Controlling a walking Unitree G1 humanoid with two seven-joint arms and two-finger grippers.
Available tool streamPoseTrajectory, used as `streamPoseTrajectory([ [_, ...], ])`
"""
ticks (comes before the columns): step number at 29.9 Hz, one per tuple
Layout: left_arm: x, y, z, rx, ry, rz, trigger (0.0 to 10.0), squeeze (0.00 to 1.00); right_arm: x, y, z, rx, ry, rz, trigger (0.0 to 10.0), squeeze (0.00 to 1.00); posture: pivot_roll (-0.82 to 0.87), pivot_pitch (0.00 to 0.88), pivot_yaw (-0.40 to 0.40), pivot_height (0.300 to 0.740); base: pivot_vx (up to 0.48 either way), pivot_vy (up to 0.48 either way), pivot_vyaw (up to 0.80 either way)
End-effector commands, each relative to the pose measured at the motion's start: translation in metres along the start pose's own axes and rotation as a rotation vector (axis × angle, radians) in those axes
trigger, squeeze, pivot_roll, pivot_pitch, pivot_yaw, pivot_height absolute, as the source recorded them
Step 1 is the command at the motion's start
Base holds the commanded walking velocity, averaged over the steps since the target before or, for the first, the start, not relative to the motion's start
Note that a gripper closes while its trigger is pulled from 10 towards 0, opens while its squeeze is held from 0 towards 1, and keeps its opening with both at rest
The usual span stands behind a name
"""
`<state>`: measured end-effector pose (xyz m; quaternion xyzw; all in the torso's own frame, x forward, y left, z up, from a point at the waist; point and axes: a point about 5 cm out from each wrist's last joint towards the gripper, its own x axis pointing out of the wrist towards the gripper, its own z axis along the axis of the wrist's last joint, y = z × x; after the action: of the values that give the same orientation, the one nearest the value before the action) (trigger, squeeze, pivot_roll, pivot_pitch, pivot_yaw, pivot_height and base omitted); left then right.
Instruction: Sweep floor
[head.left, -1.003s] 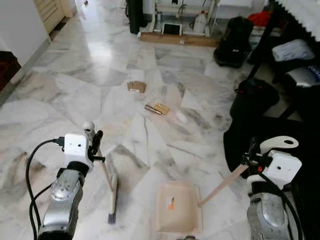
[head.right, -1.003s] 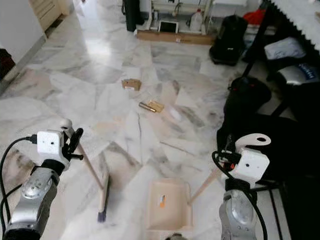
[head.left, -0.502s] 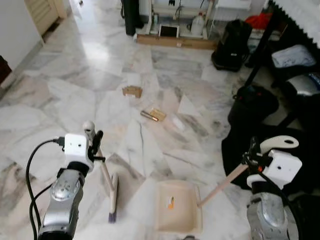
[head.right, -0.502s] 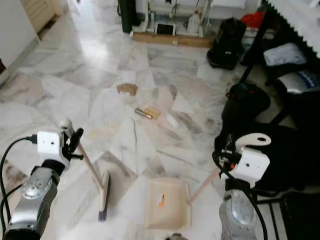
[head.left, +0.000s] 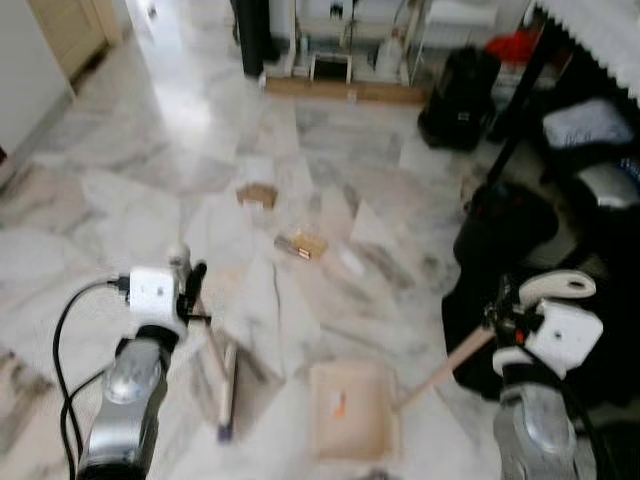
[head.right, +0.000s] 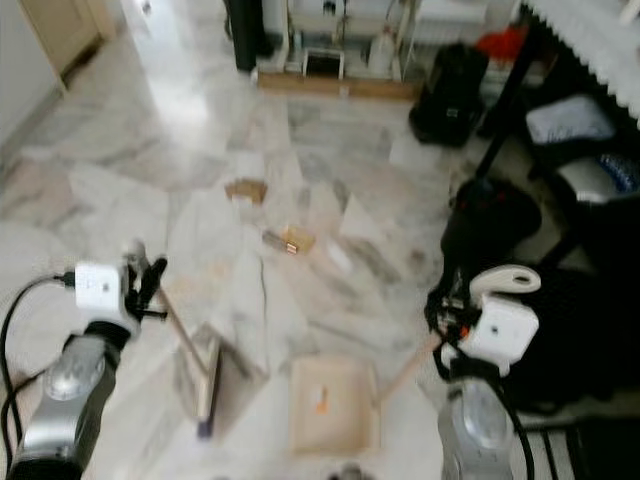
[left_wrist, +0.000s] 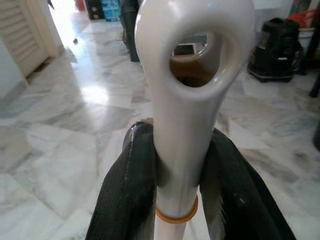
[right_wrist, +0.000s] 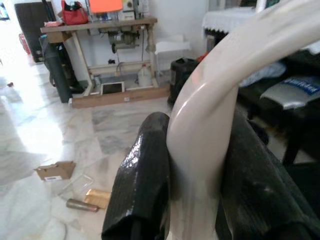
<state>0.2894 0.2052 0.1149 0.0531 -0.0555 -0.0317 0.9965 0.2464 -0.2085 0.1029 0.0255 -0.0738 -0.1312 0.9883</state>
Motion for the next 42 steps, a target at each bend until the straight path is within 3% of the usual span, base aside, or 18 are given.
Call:
streamPoseTrajectory([
  [1,0.0014,-0.0017,0.0082,0.013,-0.042,-0.012,10.0,0.0,0.0005,-0.0029,0.0081,-0.004,-0.04,-0.01,10.0,0.0,0.04,0.156,-0.036,0.74,0.334,0.0,0.0],
  [42,0.0018,-0.0017,0.0085,0.01,-0.045,-0.012,10.0,0.0,0.0014,0.0007,0.0079,0.007,-0.037,0.002,10.0,0.0,0.04,0.156,-0.038,0.74,0.33,0.0,0.0],
])
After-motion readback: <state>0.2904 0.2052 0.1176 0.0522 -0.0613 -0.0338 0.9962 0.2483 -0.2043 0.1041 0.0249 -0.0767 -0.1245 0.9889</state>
